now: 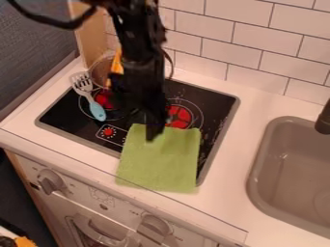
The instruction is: Move the cloth to the top right of the burner
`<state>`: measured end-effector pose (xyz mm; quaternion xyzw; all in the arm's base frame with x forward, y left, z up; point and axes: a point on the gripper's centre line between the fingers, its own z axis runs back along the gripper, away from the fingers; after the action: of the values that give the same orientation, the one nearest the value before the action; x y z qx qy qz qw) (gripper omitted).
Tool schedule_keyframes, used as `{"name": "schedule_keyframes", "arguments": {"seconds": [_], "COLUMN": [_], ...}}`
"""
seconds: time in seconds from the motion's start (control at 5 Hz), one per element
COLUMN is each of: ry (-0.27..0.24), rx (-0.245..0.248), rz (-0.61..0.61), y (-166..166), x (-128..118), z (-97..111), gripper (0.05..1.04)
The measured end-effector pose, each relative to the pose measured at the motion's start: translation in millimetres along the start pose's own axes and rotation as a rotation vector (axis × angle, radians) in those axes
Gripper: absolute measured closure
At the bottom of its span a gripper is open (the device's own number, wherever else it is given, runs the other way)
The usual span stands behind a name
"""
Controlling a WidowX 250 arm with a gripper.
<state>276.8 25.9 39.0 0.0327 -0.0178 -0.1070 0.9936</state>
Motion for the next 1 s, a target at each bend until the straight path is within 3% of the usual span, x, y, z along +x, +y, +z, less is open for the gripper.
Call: {"name": "schedule_keyframes", "arguments": {"seconds": [0.2, 0.4, 0.6, 0.8, 1.0], "ry": [0.005, 0.045, 0.063, 0.075, 0.052], "rx": [0.002, 0.011, 0.034, 0.032, 0.017], "rz": [-0.056, -0.087, -0.107, -0.095, -0.065], "y": [-24.9, -37.2, -36.2, -33.3, -31.0], "x": [1.6, 8.0, 19.9, 51.7, 93.1], "z": [-12.7, -29.7, -32.8, -35.8, -35.4], "gripper": [0.083, 0.083, 0.083, 0.084, 0.084]}}
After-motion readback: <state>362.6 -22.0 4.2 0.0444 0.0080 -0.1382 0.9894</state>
